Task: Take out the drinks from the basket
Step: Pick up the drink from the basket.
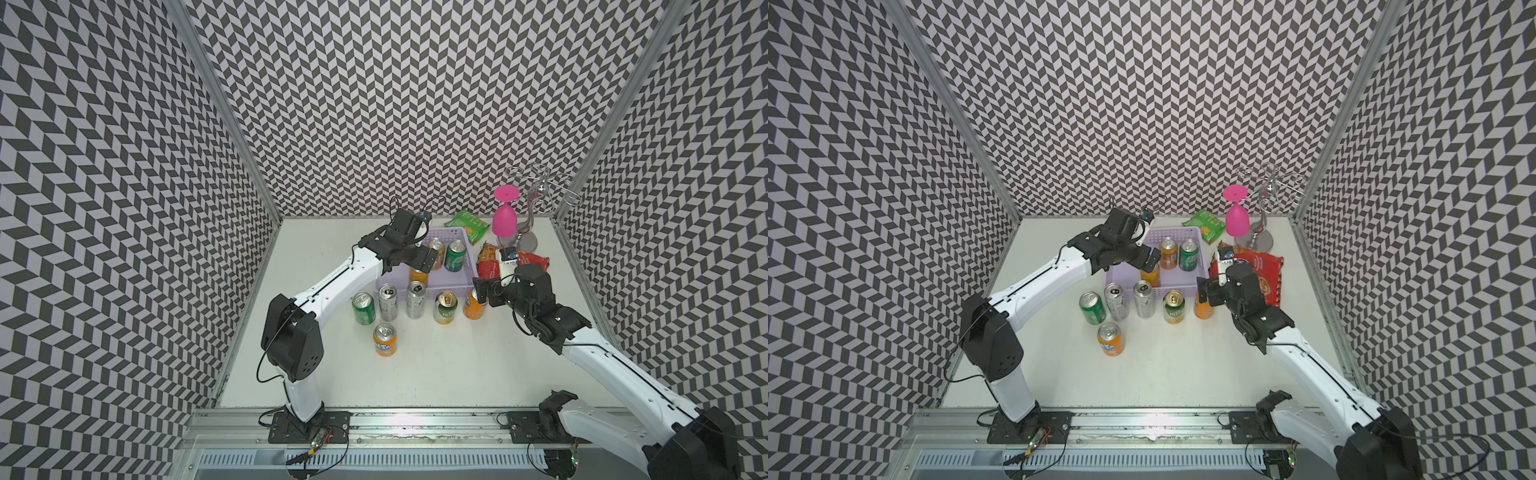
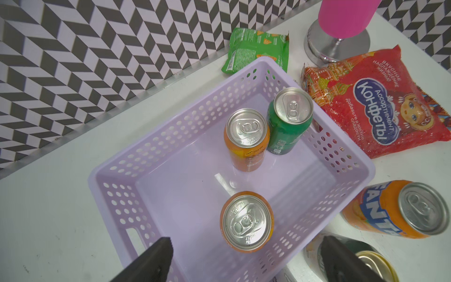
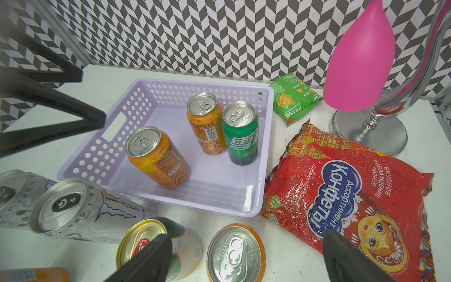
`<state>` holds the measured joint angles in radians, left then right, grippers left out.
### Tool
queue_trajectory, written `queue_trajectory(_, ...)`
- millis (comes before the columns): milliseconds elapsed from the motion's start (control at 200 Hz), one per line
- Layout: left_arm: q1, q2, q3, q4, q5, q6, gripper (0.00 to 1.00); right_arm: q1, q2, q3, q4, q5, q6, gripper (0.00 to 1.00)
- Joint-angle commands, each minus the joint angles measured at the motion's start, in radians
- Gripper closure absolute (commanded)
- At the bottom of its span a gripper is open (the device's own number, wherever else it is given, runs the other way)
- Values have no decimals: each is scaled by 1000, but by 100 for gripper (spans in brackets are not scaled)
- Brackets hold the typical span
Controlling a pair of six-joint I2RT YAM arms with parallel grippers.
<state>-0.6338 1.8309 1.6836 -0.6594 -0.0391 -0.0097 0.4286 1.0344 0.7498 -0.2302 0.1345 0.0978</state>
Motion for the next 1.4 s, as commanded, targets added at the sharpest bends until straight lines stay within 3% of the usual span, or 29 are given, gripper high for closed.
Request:
queue_trajectory(0,13,60,70,-73,37,32,1,-6,-19,-12,55,-4,-1,0)
queue_trajectory(275,23,216,191,-148,54,40,1,-9,-19,-13,56,-7,-1,0)
queue_trajectory(726,23,324,243,-202,59,50,6,-17,-20,-15,63,-16,2,1)
queue_trajectory(996,23,347,257,-219,66,43,18,-17,-22,-16,63,-19,2,0)
queue_trajectory(1187,22,344,269,-221,98,49,35,-17,-23,-18,63,-19,2,0)
queue_trajectory(1392,20,324,293,-232,108,51,39,-17,-25,-18,63,-18,2,0)
